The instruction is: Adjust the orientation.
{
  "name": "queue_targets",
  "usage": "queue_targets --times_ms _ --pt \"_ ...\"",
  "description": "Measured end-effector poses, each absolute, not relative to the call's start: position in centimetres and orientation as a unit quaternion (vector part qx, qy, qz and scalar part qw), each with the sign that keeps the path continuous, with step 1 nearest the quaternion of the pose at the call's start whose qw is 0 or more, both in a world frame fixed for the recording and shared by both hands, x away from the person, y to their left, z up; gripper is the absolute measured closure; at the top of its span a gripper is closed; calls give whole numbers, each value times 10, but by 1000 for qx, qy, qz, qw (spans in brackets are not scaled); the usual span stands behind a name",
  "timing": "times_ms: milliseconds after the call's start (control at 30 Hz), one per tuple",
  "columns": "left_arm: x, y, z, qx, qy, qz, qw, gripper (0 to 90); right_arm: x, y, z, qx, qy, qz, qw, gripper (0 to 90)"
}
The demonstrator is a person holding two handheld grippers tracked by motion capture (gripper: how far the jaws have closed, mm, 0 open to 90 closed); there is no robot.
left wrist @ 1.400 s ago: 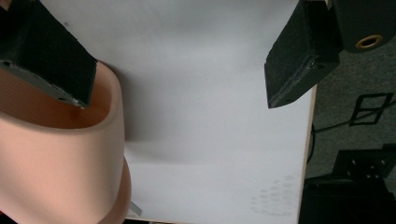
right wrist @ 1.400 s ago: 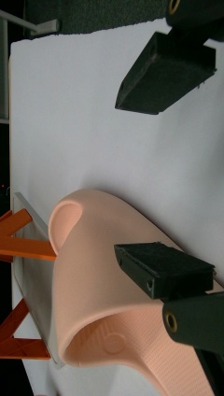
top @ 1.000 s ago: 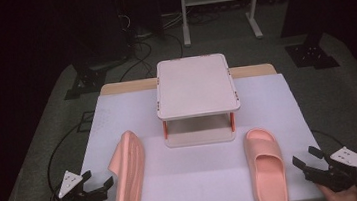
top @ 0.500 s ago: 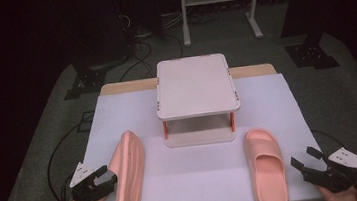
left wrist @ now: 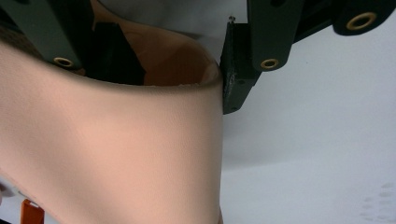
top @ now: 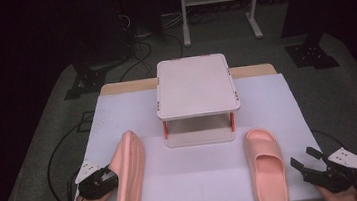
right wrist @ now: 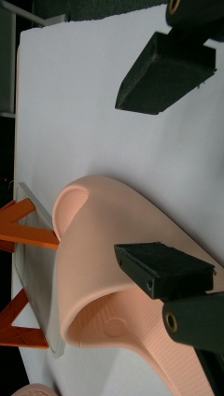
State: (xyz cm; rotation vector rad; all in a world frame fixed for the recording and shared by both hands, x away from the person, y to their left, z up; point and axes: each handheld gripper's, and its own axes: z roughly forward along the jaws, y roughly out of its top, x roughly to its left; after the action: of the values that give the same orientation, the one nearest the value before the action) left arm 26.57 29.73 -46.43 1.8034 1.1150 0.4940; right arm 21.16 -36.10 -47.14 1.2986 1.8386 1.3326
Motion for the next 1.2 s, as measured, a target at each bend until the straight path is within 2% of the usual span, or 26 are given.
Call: queue_targets --times_ms 600,700,1067,1100,1200 --pt "263 289 -458 719 434 204 504 506 212 -359 -471 477 682 491 258 246" --pt "263 289 -456 710 431 190 523 509 212 -358 -471 475 682 492 258 246" --pt "265 277 -460 729 419 183 509 508 211 -358 -471 473 683 493 259 246" --pt "265 277 -460 729 419 183 509 488 211 -358 -471 473 683 493 259 246" --pt "266 268 -460 740 415 198 491 503 210 -359 -470 473 682 493 261 246"
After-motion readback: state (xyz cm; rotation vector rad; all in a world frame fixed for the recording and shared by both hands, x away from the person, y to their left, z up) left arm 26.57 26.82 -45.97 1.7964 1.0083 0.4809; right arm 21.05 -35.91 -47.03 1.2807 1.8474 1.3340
